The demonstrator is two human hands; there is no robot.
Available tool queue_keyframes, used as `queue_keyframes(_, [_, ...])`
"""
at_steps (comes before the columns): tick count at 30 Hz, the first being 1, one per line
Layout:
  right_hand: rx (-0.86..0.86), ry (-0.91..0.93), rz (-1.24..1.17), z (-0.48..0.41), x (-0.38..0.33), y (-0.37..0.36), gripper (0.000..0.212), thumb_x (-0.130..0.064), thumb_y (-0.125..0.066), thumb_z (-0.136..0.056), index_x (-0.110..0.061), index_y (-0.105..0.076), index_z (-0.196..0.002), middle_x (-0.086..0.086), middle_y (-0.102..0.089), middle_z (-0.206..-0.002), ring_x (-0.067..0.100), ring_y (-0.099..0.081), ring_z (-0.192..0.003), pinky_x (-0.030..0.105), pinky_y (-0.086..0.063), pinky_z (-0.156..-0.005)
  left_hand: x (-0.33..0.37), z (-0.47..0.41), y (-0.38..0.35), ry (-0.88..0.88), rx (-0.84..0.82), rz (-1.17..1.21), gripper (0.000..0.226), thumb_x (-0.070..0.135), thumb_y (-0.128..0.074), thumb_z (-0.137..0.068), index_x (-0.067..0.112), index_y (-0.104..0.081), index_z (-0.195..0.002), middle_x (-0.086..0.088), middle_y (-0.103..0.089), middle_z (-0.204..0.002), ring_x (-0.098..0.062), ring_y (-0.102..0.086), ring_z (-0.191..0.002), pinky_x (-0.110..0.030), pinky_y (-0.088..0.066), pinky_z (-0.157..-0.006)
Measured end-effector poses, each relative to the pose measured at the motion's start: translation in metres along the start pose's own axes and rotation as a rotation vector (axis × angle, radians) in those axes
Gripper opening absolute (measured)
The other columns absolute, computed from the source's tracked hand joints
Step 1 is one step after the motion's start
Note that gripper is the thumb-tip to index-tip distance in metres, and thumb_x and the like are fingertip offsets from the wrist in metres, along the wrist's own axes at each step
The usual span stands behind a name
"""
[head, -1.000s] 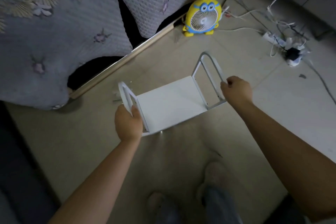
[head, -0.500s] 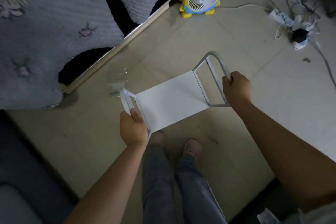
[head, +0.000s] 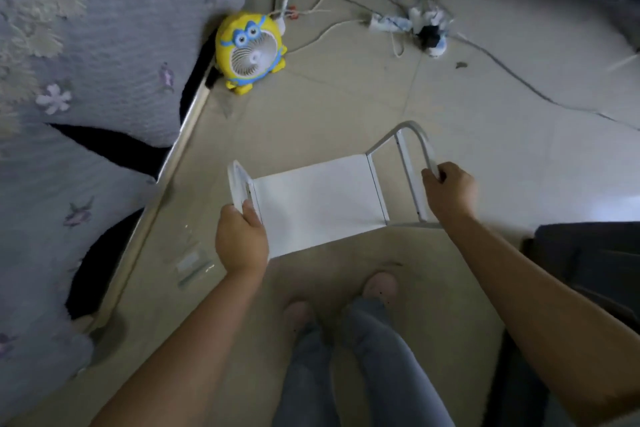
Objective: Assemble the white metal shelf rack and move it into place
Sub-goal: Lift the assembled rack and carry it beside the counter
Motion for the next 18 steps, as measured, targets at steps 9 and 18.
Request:
queue_keyframes(9, [0.204,-0.290,-0.418,-0.080,0.115,0.136,0.016,-0.019,-0.051,-0.091,-0.007,-0.055,-0.080,0.000,-0.045,-0.059,0.017,-0.041,-0.058,0.024,-0.033,-0.050,0.232,0.005,-0.100,-0.286,-0.148,-0.108,0.038,0.025,-0.036,-0.099,-0.009,-0.051,-0.098,-0.029,-0.058,-0.103,-0.042,-0.053,-0.099,-0.042,-0.034,-0.077])
queue_keyframes(18, [0.382,-0.468,-0.562,-0.194,0.202,0.271,0.021,-0.017,-0.055,-0.084,-0.012,-0.051,-0.064,0.006,-0.049,-0.060,0.021,-0.045,-0.062,0.034,-0.040,-0.062,0.460,0.024,-0.210,-0.498,-0.274,-0.168,0.038,0.025,-0.035,-0.100,-0.009,-0.051,-0.102,-0.026,-0.057,-0.109,-0.040,-0.052,-0.102,-0.038,-0.032,-0.075])
Point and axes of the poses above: each hand's wrist, its own z-axis away from the middle knuckle, its own y-axis out of the back of the hand, x = y × z, the point moved 8 cm from there along -z, towards the middle knuckle
